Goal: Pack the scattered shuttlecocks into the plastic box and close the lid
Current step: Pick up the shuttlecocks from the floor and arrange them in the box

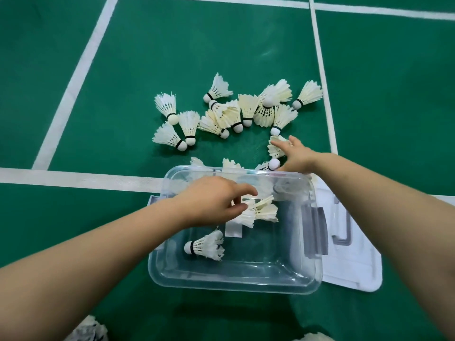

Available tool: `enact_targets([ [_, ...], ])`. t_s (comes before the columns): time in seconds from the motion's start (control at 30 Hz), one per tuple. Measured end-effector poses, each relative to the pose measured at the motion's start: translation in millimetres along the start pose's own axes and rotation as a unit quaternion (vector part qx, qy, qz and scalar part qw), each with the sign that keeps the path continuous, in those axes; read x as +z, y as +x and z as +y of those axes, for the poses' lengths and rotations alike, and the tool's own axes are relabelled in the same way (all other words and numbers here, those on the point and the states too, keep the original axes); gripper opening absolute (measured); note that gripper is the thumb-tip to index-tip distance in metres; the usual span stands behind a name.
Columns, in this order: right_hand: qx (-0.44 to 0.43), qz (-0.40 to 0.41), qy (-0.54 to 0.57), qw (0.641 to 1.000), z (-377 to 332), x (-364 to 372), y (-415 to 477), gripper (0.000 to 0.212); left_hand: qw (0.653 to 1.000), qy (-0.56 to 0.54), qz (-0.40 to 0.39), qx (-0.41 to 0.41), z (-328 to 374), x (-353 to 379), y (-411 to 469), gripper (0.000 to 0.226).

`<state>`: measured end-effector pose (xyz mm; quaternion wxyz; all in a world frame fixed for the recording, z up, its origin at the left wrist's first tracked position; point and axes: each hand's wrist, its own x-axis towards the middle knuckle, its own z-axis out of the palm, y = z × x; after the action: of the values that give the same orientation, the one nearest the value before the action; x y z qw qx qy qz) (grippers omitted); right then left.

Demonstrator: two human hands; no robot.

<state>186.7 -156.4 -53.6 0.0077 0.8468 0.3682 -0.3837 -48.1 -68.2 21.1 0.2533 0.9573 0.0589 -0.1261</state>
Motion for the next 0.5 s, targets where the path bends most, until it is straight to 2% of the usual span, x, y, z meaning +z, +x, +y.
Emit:
enact_targets([
  [0.1,0.002,-0.002,-0.01,1.0,-3,4,9,0.089,1.0,-0.009,0.001,-0.007,-4,3,3,0.034],
  [0.3,-0.024,0.079,-0.008,0.997,-8,8,13,0.068,1.0,-0.018,0.005,-0.001,-6,11,5,0.033],
  [0.5,-0.061,0.068,-0.065,0.994,-8,6,12,0.058,1.0,-0.031,0.004,-0.002,-5,17,5,0.033],
])
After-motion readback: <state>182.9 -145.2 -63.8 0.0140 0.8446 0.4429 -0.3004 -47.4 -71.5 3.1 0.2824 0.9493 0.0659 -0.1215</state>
